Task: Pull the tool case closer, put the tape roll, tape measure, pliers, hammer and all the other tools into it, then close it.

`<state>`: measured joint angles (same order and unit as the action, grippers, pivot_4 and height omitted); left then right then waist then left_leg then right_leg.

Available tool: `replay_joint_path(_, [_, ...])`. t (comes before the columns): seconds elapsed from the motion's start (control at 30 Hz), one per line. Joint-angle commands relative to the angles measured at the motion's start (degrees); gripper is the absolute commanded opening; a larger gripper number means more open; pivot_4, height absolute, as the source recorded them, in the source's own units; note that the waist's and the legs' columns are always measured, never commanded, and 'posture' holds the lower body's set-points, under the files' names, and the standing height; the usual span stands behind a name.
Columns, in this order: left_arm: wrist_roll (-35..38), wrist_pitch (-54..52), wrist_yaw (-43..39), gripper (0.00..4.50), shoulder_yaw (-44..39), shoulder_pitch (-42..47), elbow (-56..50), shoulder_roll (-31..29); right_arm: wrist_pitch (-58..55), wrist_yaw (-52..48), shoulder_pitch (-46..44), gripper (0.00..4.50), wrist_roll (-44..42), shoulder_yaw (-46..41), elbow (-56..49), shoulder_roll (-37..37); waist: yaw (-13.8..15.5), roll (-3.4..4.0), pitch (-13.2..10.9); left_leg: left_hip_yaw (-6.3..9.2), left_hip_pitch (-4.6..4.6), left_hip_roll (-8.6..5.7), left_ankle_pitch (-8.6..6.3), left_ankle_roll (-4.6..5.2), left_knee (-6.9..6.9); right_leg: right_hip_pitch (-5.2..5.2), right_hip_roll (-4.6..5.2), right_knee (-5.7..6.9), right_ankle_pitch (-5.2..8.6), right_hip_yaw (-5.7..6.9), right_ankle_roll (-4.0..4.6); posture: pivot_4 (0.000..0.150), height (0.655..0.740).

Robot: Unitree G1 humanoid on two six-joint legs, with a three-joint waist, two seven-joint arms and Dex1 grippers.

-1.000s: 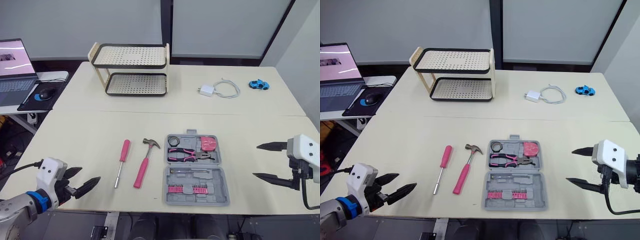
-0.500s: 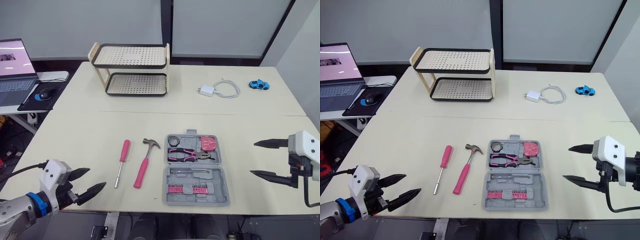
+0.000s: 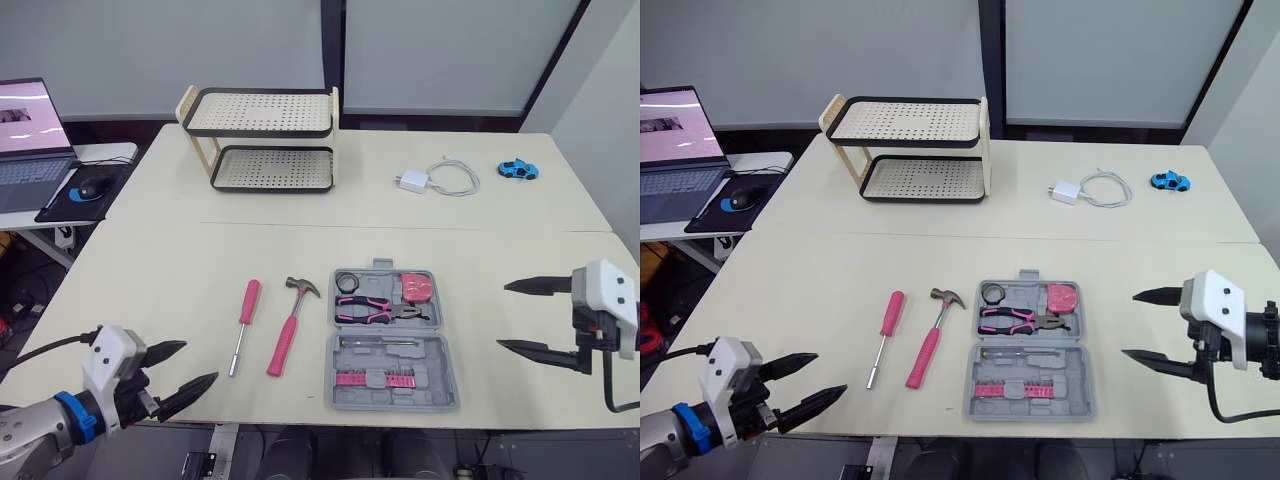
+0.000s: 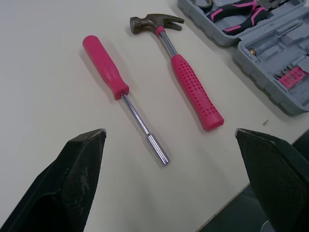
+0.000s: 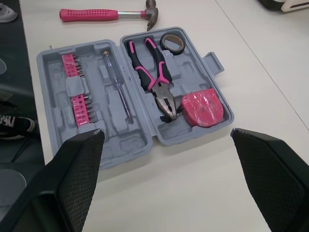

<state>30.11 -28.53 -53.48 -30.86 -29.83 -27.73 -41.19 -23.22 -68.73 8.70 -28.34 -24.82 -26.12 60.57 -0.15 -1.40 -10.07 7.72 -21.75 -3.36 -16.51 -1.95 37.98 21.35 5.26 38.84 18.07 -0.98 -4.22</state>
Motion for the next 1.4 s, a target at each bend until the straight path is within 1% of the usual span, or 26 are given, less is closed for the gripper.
replay_joint_path(0.03, [1.12,-1.8,4.04,4.46,-0.38,1.98,-2.21,1.01,-1.92,1.8,-3.48,4.5,-3.79,1.75,-5.13,-0.68,-0.02,0.01,0.0,0.0,0.0,0.01,0.0,0.0,0.0,0.01,-0.01,0.0,0.0,0.0,0.0,0.15,0.74])
replay_joint_path(0.27, [2.89,-5.17,7.44,4.46,0.79,3.89,-4.0,2.08,-5.54,3.81,-10.01,4.5,-8.22,7.36,-8.6,-1.6,-0.01,0.0,0.0,0.02,-0.02,-0.01,0.0,0.0,0.0,0.0,0.0,-0.02,0.0,0.01,0.0,0.15,0.74])
replay_joint_path(0.4, [3.21,-6.93,9.84,4.46,2.56,5.13,-5.27,3.15,-9.79,5.11,-10.86,4.5,-12.92,6.5,-10.27,-1.33,0.03,0.0,0.0,0.02,-0.02,-0.01,0.0,0.0,0.0,0.01,0.0,-0.03,0.0,0.0,0.0,0.15,0.74])
replay_joint_path(0.5, [3.29,-9.5,13.48,4.46,5.43,7.26,-6.62,4.37,-12.34,7.48,-11.75,4.5,-15.6,6.18,-12.12,-1.55,0.04,0.01,0.0,0.04,-0.02,-0.01,0.0,0.0,0.0,0.0,0.0,-0.02,0.0,0.01,0.0,0.15,0.74])
replay_joint_path(0.6, [1.24,-13.96,20.4,4.46,13.35,14.14,-7.6,6.56,-14.27,10.66,-13.51,4.5,-17.3,8.05,-14.93,-2.19,0.15,0.01,0.0,0.04,-0.01,-0.04,0.0,0.0,0.01,0.0,0.0,0.01,0.0,0.01,-0.01,0.15,0.74])
replay_joint_path(0.67, [0.01,-15.86,23.47,4.46,17.15,17.82,-7.63,7.62,-15.07,11.88,-14.67,4.5,-17.65,9.17,-15.77,-2.32,0.2,-0.02,0.01,0.07,-0.02,-0.06,0.0,0.0,0.04,-0.02,-0.01,0.02,-0.01,0.04,-0.01,0.15,0.74])
replay_joint_path(0.73, [-1.52,-18.83,27.9,4.46,21.1,23.42,-6.17,9.9,-15.75,12.86,-16.1,4.5,-17.85,10.46,-16.03,-2.56,0.16,-0.04,0.03,0.06,-0.02,-0.05,0.0,-0.01,0.04,-0.01,-0.01,0.02,-0.01,0.04,-0.02,0.15,0.74])
replay_joint_path(0.83, [-3.13,-21.54,31.44,4.46,24.94,28.94,-4.63,11.99,-16.07,13.38,-17.1,4.5,-17.7,11.68,-16.05,-2.54,0.16,-0.04,0.03,0.05,-0.02,-0.05,0.01,-0.02,0.04,0.01,-0.02,0.04,-0.01,0.03,-0.02,0.15,0.74])
replay_joint_path(0.87, [-4.71,-22.32,33.16,4.46,26.97,31.38,-3.32,12.85,-16.01,13.36,-17.29,4.5,-17.51,12.07,-15.97,-2.51,0.12,-0.05,0.03,0.04,-0.02,-0.06,0.01,-0.02,0.04,0.01,-0.02,0.04,-0.01,0.02,-0.02,0.15,0.74])
replay_joint_path(0.97, [-7.43,-25.9,38.83,4.46,30.03,37.12,0.59,16.9,-16.02,13.62,-17.8,4.5,-17.26,12.91,-15.88,-2.51,0.14,-0.07,0.02,0.05,-0.03,-0.06,0.01,-0.02,0.05,0.02,-0.03,0.05,-0.01,0.03,-0.02,0.15,0.74])
replay_joint_path(1.1, [-10.96,-28.71,43.74,4.46,33.44,40.37,3.99,20.86,-16.13,14.08,-17.88,4.5,-17.39,13.27,-15.88,-2.62,0.04,-0.07,0.02,0.03,-0.03,-0.06,0.02,-0.04,0.05,0.04,-0.04,0.05,-0.01,0.01,-0.02,0.15,0.74])
replay_joint_path(1.17, [-12.25,-29.28,44.82,4.46,34.86,40.96,5.12,22.15,-16.13,14.2,-17.7,4.5,-17.41,13.33,-16.0,-2.57,0.09,-0.09,0.02,0.06,-0.05,-0.06,0.03,-0.04,0.06,0.04,-0.04,0.05,-0.01,0.03,-0.02,0.15,0.74])
replay_joint_path(1.4, [-16.03,-28.97,45.45,4.46,38.09,41.92,9.41,23.1,-16.13,14.12,-17.4,4.5,-17.3,13.63,-15.84,-2.38,0.13,-0.09,0.02,0.05,-0.05,-0.06,0.03,-0.05,0.06,0.04,-0.04,0.05,-0.01,0.02,-0.02,0.15,0.74])
